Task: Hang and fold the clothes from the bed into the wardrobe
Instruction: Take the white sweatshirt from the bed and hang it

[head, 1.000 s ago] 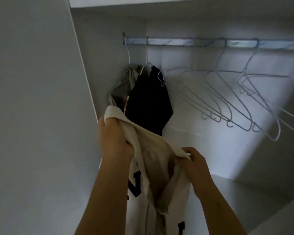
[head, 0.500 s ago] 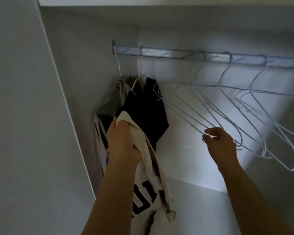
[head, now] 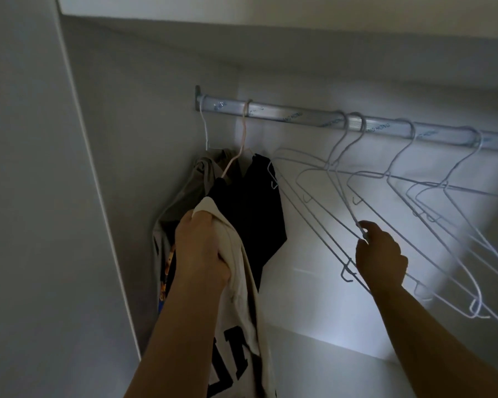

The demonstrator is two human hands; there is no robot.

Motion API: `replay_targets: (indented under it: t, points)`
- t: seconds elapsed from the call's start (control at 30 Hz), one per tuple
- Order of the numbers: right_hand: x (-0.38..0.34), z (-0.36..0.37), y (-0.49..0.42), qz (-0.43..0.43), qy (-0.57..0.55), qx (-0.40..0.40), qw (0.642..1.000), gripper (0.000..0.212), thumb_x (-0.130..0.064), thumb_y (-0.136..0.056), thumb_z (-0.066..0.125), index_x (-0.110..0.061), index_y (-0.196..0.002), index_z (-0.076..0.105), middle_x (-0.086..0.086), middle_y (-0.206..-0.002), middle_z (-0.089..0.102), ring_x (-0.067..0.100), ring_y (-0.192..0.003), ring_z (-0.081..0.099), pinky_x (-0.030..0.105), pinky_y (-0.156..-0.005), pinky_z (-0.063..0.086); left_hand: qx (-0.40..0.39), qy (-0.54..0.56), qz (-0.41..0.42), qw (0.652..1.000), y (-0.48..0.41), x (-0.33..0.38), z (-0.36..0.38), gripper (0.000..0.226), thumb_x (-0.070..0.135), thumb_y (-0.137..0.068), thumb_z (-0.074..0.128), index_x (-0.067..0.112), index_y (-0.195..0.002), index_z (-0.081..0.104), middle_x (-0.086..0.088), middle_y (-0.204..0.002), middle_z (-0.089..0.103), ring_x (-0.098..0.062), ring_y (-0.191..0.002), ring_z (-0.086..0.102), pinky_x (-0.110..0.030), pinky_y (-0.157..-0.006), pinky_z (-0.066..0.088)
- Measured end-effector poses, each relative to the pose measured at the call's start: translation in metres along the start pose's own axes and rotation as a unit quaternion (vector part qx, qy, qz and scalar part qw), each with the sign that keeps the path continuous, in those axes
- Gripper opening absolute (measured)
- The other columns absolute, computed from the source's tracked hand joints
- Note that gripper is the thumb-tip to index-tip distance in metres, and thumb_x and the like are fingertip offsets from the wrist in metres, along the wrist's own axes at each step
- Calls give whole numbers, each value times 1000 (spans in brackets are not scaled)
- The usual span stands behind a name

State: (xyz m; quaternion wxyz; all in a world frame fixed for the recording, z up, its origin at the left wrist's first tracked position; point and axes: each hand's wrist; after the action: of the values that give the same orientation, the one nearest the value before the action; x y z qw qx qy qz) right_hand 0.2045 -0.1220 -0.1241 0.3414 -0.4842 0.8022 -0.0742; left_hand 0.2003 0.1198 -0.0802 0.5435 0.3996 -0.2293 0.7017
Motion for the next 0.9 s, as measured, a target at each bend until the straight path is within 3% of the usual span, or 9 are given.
replay_targets:
  t: [0.1, 0.23, 0.4, 0.5, 0.63, 0.73, 0.8, 0.9]
  points:
    - [-4, 3, -1, -16, -15, 44, 999, 25, -9, -94, 50, -8, -113, 65, 20, -114, 61, 41, -101, 52, 43, -80, 40, 16, -17, 12, 1000, -6, 1, -3, 25, 23, -97, 44, 21, -74, 53, 3, -73, 55, -9, -63, 54, -25, -55, 43]
    - [-10, 0, -5, -25, -24, 65, 997, 22, -14, -93, 53, -10, -110, 68, 15, -124, 58, 41, -114, 45, 47, -89, 38, 11, -36, 9, 999, -11, -2, -4, 25, 23, -96, 45, 21, -73, 53, 3, -72, 55, -9, -61, 54, -26, -56, 45]
    - [-22, -9, -2, -21, -88, 118, 989, 22, -12, -91, 54, -14, -107, 69, 11, -122, 61, 38, -118, 43, 43, -91, 34, -3, -49, 3, 999, -8, -5, -4, 25, 24, -97, 43, 20, -74, 53, 3, -71, 56, -8, -56, 57, -23, -53, 48]
    - [-23, -15, 11, -34, -89, 161, 982, 20, -11, -90, 56, -14, -104, 70, 11, -117, 63, 39, -114, 46, 43, -90, 34, -12, -57, 8, 998, -5, -8, -4, 25, 22, -98, 40, 22, -77, 52, 3, -76, 55, -9, -65, 55, -25, -60, 46]
    - [-13, -22, 38, -37, -166, 139, 976, 18, -9, -90, 56, -9, -100, 71, 13, -94, 68, 41, -95, 55, 42, -84, 38, -15, -66, -12, 998, 2, -14, -6, 28, 19, -101, 31, 22, -76, 44, 2, -78, 46, -9, -68, 46, -22, -60, 42]
    - [2, -25, 61, -18, -221, 100, 970, 17, -11, -91, 56, -7, -96, 72, 1, -61, 52, 37, -73, 56, 51, -81, 45, -14, -90, -22, 996, 16, -18, -3, 28, 12, -98, 35, 19, -73, 45, 1, -74, 48, -10, -64, 48, -23, -54, 43]
    - [16, -26, 75, -6, -241, 107, 965, 16, -11, -91, 57, -6, -91, 73, -6, -52, 40, 31, -64, 51, 47, -76, 44, -22, -104, -24, 994, 26, -20, 0, 22, 10, -95, 40, 19, -77, 50, 0, -75, 53, -12, -65, 52, -26, -55, 44]
    - [39, -32, 90, 0, -285, 102, 953, 14, -7, -89, 59, -4, -86, 72, -1, -48, 40, 25, -54, 43, 33, -65, 38, -37, -137, -16, 990, 37, -28, 5, 19, 18, -96, 44, 17, -110, 56, -5, -100, 56, -17, -84, 56, -26, -62, 48]
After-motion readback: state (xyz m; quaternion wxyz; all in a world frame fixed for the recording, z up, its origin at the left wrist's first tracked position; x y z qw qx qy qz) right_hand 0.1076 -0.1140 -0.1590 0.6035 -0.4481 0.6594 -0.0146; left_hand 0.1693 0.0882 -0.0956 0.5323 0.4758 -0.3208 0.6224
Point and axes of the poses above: each hand's wrist, its own y-axis away from the middle knuckle, its own z-axis out of the palm, x = y × z
